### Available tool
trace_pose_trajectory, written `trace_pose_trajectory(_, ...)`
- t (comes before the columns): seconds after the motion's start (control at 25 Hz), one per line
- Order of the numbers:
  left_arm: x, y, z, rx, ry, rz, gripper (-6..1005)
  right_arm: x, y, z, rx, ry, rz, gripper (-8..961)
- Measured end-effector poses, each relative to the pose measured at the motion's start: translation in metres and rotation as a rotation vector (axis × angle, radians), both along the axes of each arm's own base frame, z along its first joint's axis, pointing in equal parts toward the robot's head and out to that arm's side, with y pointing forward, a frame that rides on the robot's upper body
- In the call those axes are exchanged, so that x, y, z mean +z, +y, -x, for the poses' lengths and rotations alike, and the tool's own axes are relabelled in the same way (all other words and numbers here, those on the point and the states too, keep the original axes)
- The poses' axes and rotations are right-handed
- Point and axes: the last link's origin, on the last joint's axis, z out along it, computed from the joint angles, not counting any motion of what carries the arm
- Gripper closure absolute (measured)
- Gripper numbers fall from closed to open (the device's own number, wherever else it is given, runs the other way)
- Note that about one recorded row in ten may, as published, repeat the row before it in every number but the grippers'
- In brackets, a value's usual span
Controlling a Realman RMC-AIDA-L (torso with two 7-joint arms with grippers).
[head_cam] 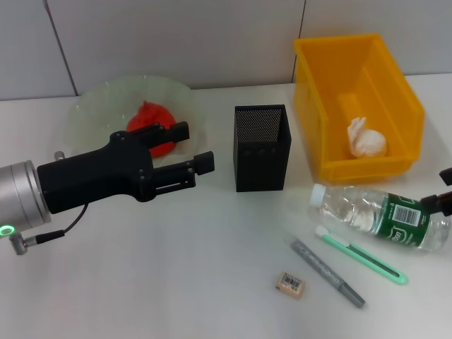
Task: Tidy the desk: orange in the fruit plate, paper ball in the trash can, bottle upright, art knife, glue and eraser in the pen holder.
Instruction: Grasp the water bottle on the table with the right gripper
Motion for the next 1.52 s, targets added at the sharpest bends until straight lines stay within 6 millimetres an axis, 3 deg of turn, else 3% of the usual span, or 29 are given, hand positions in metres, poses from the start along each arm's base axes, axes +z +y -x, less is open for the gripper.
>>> trace_pose_trajectory(0.64, -0.009, -0.002, 0.002, 0.007, -0.005, 0.018, 198, -0.032, 0.023, 0.014, 0.155, -0.311, 0.141, 239)
trace_pose_trajectory(1.04, -0.008, -0.002, 0.002, 0.012, -0.019, 0.018, 199, -0.045, 0.039, 0.013, 0.216, -0.321, 0.157, 239)
trace_pose_trajectory(1.52, -0.006, 0.000, 0.001, 0.014, -0.028, 0.010, 199, -0.055, 0.045, 0.011, 0.233, -0.329, 0.168, 229)
